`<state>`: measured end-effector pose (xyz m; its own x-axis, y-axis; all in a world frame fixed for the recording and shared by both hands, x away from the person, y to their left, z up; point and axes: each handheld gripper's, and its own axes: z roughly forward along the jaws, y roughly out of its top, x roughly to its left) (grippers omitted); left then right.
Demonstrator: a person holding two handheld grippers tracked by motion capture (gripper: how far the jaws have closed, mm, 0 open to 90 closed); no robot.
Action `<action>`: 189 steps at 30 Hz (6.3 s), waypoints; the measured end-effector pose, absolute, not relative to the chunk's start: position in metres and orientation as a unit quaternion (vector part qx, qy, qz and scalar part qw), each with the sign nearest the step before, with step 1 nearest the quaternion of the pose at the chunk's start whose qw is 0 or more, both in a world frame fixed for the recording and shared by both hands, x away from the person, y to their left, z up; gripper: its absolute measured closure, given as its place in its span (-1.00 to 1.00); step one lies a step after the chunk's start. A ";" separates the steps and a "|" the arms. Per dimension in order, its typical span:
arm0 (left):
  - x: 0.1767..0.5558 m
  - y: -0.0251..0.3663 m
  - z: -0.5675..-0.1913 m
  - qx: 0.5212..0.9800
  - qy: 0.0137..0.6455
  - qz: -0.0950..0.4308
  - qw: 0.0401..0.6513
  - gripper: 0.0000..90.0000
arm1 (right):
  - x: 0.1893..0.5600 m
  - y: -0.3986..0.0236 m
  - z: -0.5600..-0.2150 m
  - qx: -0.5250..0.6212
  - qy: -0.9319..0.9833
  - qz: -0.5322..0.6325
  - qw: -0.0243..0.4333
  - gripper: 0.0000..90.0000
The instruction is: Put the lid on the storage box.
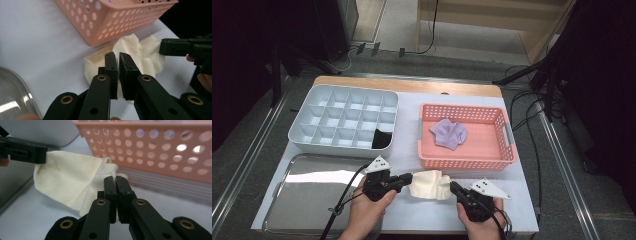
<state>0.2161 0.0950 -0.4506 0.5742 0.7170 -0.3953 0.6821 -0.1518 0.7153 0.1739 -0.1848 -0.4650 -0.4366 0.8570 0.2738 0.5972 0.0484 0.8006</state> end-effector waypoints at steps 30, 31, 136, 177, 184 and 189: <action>0.212 0.082 -0.468 0.777 0.476 0.010 0.411 0.82 | 0.179 -0.188 -0.480 0.531 0.711 0.441 0.129 0.90; 0.209 0.082 -0.467 0.777 0.473 0.006 0.415 0.82 | 0.179 -0.188 -0.480 0.531 0.711 0.441 0.129 0.90; 0.204 0.093 -0.463 0.739 0.497 0.002 0.455 0.14 | 0.162 -0.136 -0.474 0.472 0.728 0.488 0.096 0.31; 0.211 0.096 -0.462 0.758 0.503 0.013 0.415 0.25 | 0.160 -0.109 -0.473 0.427 0.743 0.507 0.096 0.95; 0.213 0.092 -0.474 0.753 0.507 -0.040 0.417 0.77 | 0.163 -0.099 -0.479 0.423 0.751 0.497 0.101 0.95; 0.212 0.088 -0.476 0.732 0.523 -0.063 0.432 0.81 | 0.169 -0.110 -0.474 0.436 0.742 0.494 0.122 0.96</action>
